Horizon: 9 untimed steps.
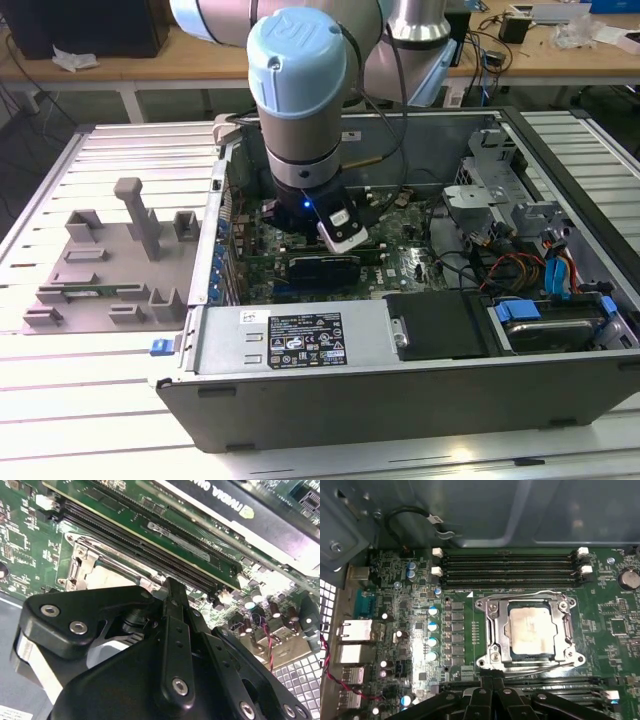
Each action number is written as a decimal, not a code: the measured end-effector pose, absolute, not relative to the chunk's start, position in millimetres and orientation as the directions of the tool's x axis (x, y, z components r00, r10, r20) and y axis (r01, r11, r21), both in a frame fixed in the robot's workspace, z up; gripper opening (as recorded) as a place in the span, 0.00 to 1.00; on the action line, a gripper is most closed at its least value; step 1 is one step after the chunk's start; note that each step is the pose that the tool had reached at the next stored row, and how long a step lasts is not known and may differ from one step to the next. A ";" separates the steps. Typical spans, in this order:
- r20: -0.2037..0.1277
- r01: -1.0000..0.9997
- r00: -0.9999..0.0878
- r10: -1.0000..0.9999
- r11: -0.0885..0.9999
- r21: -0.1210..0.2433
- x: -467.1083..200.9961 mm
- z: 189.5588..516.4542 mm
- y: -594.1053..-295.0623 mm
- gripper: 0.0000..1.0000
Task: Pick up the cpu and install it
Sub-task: 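Install the second cpu locking lever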
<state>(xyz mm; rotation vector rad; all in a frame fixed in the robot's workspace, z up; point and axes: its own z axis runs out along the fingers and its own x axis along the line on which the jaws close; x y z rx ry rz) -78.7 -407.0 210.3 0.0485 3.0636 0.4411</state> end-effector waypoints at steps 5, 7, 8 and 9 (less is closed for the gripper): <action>-0.040 0.024 -0.998 0.038 0.953 0.301 -78.9 205.1 -407.1 0.11; -0.040 0.024 -0.998 0.039 0.952 0.307 -79.0 202.7 -407.1 0.11; -0.040 0.024 -0.998 0.039 0.951 0.309 -78.9 201.8 -407.1 0.11; -0.040 0.024 -0.998 0.039 0.949 0.313 -78.9 200.7 -407.0 0.11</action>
